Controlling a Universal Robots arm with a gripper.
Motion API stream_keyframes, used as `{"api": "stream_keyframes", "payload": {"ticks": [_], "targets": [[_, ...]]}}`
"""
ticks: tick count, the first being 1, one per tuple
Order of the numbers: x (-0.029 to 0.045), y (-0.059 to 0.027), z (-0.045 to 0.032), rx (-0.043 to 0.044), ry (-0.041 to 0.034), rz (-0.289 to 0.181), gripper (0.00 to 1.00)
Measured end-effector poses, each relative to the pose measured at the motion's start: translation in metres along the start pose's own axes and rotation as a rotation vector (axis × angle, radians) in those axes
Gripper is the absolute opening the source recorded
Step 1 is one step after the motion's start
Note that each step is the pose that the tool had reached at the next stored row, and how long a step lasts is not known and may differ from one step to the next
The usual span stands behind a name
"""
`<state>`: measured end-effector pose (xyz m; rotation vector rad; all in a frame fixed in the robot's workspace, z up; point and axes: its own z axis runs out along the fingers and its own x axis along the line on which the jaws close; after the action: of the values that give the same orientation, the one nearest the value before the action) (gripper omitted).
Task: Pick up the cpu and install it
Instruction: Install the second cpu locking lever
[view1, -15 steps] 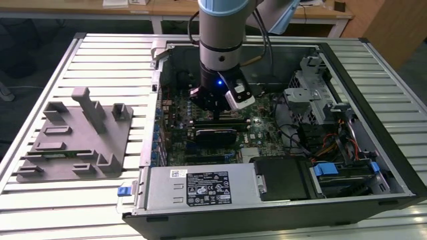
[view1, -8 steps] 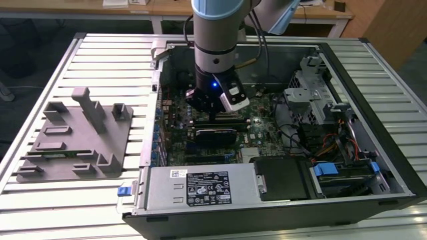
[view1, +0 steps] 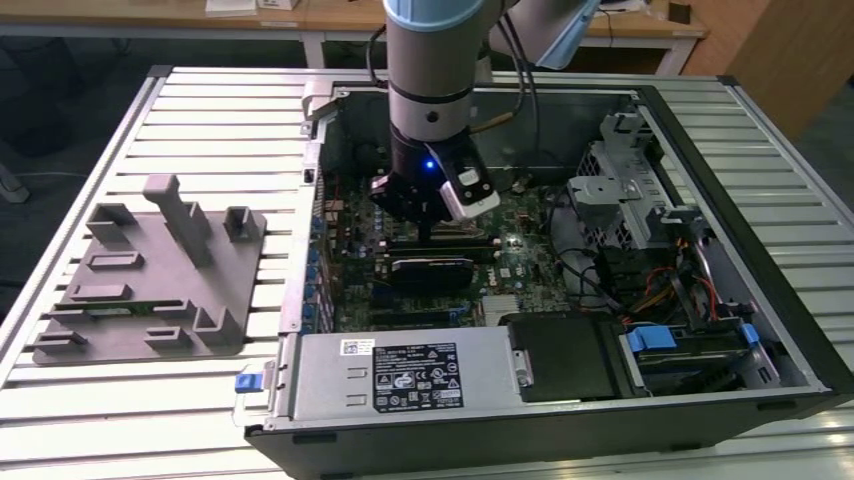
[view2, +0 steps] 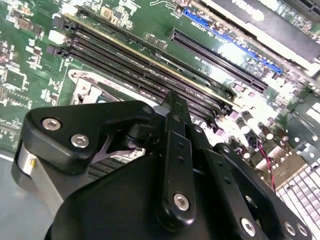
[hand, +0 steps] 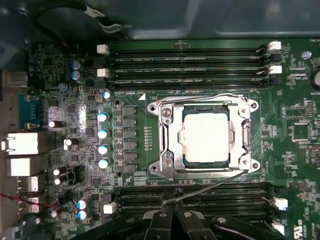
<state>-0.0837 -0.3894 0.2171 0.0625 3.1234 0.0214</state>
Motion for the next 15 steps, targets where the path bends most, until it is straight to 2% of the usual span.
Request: {"api": "stream_keyframes", "payload": {"ticks": [2,4,15], "targets": [[-0.0001,0.0001,-0.0062,0.0005,0.0001,0.0,0.11],[-0.0002,0.0001,-0.0091,0.0007,0.0001,0.0,0.11],[0.002,-0.0023,-0.012,0.0032,-0.0007,0.0,0.11]]}}
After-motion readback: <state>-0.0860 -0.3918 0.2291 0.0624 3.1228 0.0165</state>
